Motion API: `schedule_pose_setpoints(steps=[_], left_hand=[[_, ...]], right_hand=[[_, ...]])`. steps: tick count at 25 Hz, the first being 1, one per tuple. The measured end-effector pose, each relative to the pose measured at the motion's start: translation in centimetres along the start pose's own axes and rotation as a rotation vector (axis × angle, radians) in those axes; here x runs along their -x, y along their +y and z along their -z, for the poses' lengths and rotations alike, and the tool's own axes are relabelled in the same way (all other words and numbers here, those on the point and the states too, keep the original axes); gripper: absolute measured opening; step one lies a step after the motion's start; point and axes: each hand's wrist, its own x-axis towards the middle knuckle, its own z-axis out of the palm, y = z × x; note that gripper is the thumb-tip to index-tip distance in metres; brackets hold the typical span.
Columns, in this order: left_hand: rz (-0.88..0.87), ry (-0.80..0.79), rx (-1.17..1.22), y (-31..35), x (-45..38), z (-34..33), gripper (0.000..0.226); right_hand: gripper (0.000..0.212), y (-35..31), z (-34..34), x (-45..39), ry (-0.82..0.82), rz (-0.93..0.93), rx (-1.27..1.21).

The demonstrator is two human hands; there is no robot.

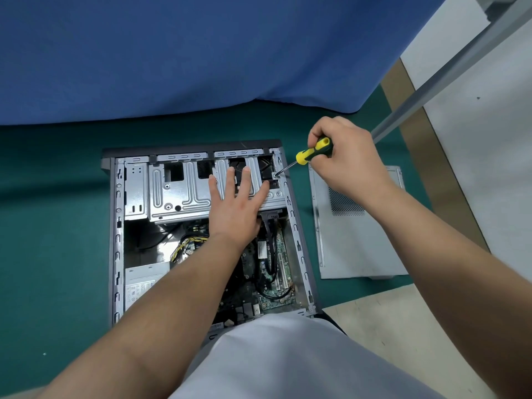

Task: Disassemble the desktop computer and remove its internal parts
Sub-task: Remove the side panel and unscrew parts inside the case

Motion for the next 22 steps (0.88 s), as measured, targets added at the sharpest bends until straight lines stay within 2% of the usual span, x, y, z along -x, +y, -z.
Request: schedule_pose_setpoints(steps=[10,18,20,22], left_hand=[[-0.003,-0.01,0.007,0.0,0.0,0.2,0.092],[-0.024,-0.112,0.081,-0.3,-0.1,1.5,0.103],[-0.042,-0.17,0.229,-1.2,-0.1,2.4,0.11],[0.011,-0.207,0.692,-3.0,-0.3,4.0,0.1]], right_hand=[[0.024,0.8,0.3,0.7,0.065,-0.036,-0.044],[0.022,0.6,1.6,1.4,0.121,-0.123,-0.145],[0.021,0.6,2.0,1.8,0.139,-0.162,-0.193],[0.021,0.5,2.3,2.3,0.152,-0.19,-0.244]])
